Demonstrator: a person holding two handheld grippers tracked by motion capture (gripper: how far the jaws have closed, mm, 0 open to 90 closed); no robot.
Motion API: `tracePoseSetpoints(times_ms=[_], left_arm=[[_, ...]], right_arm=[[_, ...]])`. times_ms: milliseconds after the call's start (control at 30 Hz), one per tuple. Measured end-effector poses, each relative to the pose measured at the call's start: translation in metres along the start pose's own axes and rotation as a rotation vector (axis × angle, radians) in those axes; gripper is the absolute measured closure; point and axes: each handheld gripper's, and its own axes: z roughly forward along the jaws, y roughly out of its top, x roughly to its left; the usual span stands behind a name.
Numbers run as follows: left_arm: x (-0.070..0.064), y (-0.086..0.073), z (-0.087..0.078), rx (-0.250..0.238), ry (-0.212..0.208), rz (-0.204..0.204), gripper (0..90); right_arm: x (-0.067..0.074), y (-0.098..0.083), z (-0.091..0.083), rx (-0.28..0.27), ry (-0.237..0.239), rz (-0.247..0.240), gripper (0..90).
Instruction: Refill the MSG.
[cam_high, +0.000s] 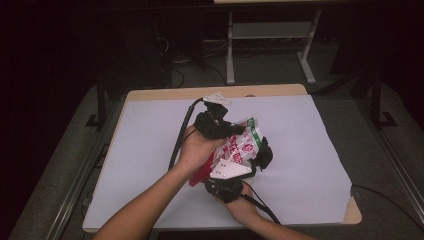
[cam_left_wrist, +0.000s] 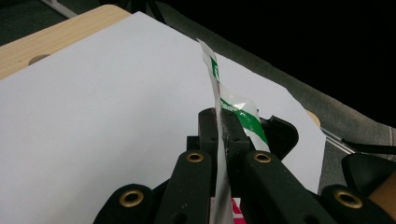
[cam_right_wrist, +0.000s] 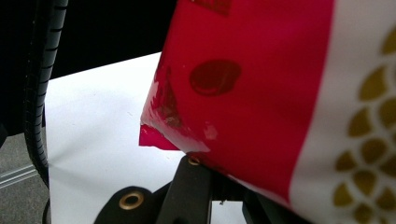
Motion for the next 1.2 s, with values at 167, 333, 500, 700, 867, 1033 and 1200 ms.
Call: tracePoseSetpoints(times_ms=[167, 333, 500, 700, 867, 1033, 1200], left_arm=[[-0.0013, 0.0001, 0.0000, 0.000, 0.001, 0.001, 90.0], [-0.0021, 0.0001, 0.0001, -0.001, 0.000, 0.001, 90.0], [-0.0026, 0.0005, -0.0001, -0.001, -0.003, 0.001, 90.0], [-0.0037, 0.0012, 0.0000, 0.000, -0.002, 0.001, 90.0], [-0.0044, 0.0018, 0.0007, 0.005, -0.007, 0.006, 90.0], [-0.0055, 0.0031, 0.0016, 0.003, -0.012, 0.005, 90.0], [-0.0065, 0.0037, 0.0021, 0.003, -0.017, 0.000, 90.0]], right_arm=[[-0.0001, 0.0003, 0.0005, -0.001, 0.001, -0.001, 90.0], [0.0006, 0.0003, 0.0005, -0.002, 0.001, 0.001, 90.0], [0.0009, 0.0004, 0.0003, -0.003, 0.001, 0.002, 90.0], [0.0008, 0.0005, 0.0000, -0.008, 0.003, 0.003, 90.0], [0.0002, 0.0004, -0.0002, -0.010, 0.002, 0.000, 90.0], [-0.0004, 0.0005, -0.0007, -0.015, -0.001, 0.001, 90.0], [-0.0005, 0.0007, -0.0010, -0.017, 0.000, 0.003, 90.0]])
